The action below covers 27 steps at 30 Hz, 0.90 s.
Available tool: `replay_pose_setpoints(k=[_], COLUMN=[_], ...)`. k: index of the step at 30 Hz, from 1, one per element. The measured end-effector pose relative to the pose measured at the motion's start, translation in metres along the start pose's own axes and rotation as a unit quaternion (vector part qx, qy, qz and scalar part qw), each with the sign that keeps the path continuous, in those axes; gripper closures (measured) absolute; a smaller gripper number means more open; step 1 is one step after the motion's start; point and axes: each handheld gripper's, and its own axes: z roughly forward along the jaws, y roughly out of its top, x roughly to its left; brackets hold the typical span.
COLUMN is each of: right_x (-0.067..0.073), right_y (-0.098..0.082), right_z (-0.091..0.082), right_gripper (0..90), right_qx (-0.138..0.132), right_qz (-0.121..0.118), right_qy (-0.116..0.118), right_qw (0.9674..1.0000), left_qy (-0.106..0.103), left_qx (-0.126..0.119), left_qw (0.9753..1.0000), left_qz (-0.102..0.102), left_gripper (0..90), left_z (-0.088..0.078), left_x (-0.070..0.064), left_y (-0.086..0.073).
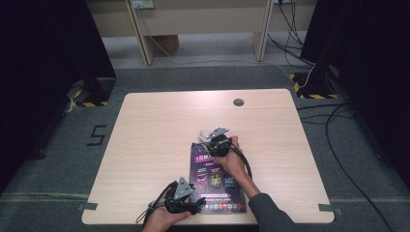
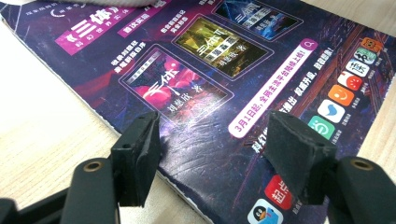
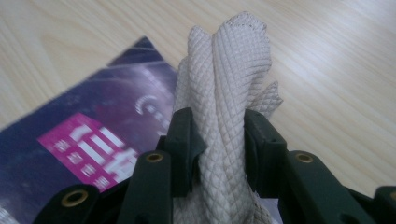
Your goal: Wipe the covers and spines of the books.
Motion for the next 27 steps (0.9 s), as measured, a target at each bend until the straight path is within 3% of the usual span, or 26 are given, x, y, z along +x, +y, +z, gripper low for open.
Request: replay_pose_setpoints(k=[4, 9, 11, 13, 17, 19, 22, 27], right_x=[-0.003, 0.005, 0.007, 0.013, 0.028, 0.036, 0.045, 0.04], right_y=[-0.007, -0.006, -0.005, -0.004, 0.001, 0.002, 0.004, 0.0], right_z=[-0.005, -0.006, -0.005, -0.003, -0.001, 0.0, -0.001, -0.001], right_gripper=[66.6, 68.2, 68.2, 68.1, 67.7, 67.5, 67.5, 66.2], right_qx=[-0.004, -0.001, -0.003, -0.011, -0.012, -0.014, -0.012, -0.019], right_qz=[-0.003, -0.01, -0.006, -0.001, -0.012, -0.008, -0.029, -0.009], right_qy=[-0.01, -0.026, -0.013, 0.015, 0.041, 0.07, 0.072, 0.085], right_qw=[0.9999, 0.9996, 0.9999, 0.9998, 0.999, 0.9974, 0.9969, 0.9961], left_qy=[0.0, 0.0, 0.0, 0.001, 0.001, 0.002, 0.002, 0.003], left_qx=[0.001, 0.001, 0.002, 0.002, 0.002, 0.001, 0.0, -0.001], left_qw=[1.0, 1.0, 1.0, 1.0, 1.0, 1.0, 1.0, 1.0], left_qz=[0.001, 0.0, 0.001, 0.001, 0.0, 0.0, -0.002, -0.001], left_gripper=[34.7, 34.7, 34.7, 34.6, 34.6, 34.6, 34.5, 34.5], left_z=[0.0, 0.0, -0.001, -0.001, -0.001, -0.001, 0.0, -0.001], left_x=[0.0, 0.0, 0.0, 0.0, 0.0, 0.0, -0.001, -0.001], left_y=[0.0, 0.0, 0.0, 0.0, 0.0, 0.0, 0.0, -0.001])
